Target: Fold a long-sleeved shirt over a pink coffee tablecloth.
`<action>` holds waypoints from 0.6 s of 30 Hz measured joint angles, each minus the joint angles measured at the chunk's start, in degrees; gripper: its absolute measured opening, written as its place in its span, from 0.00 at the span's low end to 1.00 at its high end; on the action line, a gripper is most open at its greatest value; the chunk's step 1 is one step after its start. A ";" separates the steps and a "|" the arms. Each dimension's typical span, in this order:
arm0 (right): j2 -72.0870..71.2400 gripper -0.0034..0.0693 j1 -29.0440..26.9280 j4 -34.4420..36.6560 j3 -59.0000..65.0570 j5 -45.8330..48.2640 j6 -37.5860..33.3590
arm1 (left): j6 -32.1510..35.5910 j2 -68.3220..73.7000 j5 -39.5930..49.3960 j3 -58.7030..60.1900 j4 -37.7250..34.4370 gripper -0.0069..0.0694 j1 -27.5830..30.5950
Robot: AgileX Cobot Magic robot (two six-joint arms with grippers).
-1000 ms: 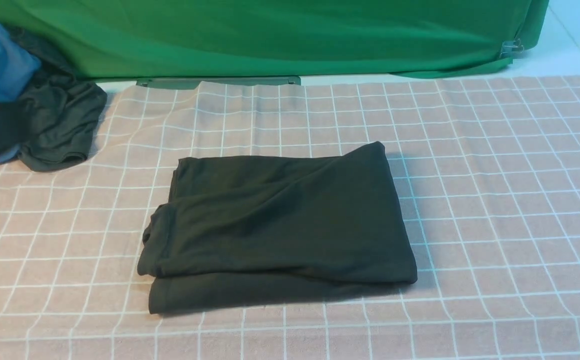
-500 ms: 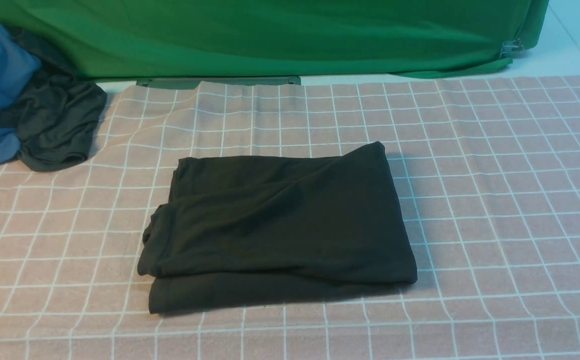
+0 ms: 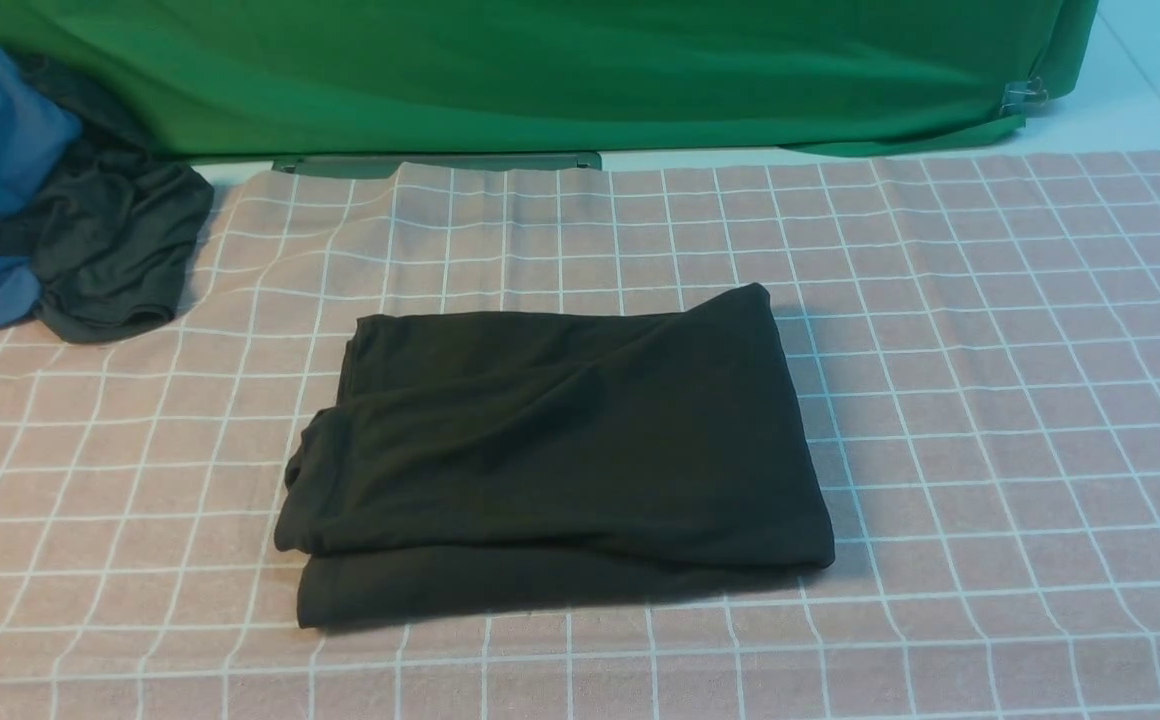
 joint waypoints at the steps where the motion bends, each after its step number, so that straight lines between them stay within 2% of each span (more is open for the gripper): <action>1: 0.00 0.21 0.00 0.00 0.00 0.00 0.00 | 0.00 0.00 0.00 0.00 0.05 0.11 0.00; 14: 0.00 0.24 0.00 0.00 0.04 0.00 0.00 | 0.71 0.00 0.00 0.00 0.42 0.11 0.00; 16: 0.00 0.24 0.00 0.00 0.04 0.00 0.04 | 2.89 0.00 -0.89 0.25 0.54 0.11 0.00; 18: 0.00 0.24 0.00 0.00 0.04 0.00 0.04 | 7.65 -0.25 -5.67 1.54 -0.44 0.11 0.56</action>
